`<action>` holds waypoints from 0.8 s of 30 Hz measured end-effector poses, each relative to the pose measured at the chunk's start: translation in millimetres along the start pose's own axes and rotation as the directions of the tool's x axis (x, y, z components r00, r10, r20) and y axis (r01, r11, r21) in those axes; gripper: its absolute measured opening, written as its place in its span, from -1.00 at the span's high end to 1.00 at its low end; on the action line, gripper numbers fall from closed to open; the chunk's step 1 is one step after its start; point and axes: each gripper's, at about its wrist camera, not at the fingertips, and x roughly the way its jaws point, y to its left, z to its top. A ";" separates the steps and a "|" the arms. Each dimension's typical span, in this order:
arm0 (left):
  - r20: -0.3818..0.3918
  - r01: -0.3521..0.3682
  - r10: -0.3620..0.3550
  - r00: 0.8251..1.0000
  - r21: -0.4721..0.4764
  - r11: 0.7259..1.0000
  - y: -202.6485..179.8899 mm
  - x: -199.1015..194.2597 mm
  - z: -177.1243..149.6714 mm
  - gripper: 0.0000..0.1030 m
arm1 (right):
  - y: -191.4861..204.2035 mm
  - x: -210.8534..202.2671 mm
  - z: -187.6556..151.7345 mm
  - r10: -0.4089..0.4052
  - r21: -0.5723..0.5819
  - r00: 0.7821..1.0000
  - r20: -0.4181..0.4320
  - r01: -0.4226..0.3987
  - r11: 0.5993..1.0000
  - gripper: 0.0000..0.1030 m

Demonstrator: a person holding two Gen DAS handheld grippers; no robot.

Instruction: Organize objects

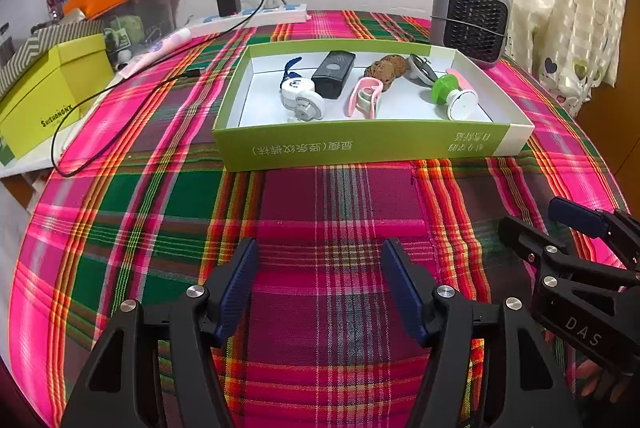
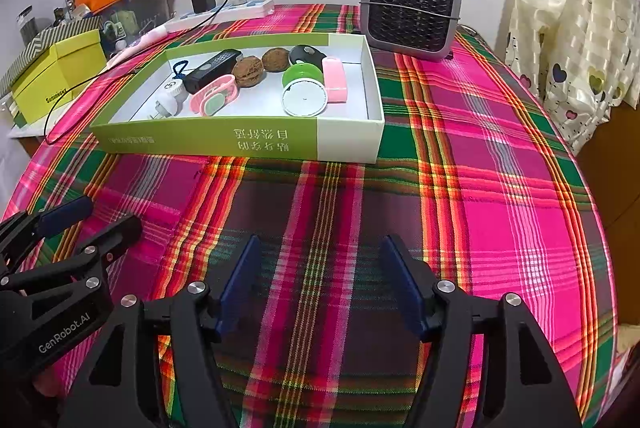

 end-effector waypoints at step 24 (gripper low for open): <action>0.001 0.000 0.000 1.000 -0.001 1.000 -0.1 0.3 0.1 -0.25 | 0.4 0.3 0.0 0.002 -0.004 1.000 -0.001 -0.002 1.000 -0.31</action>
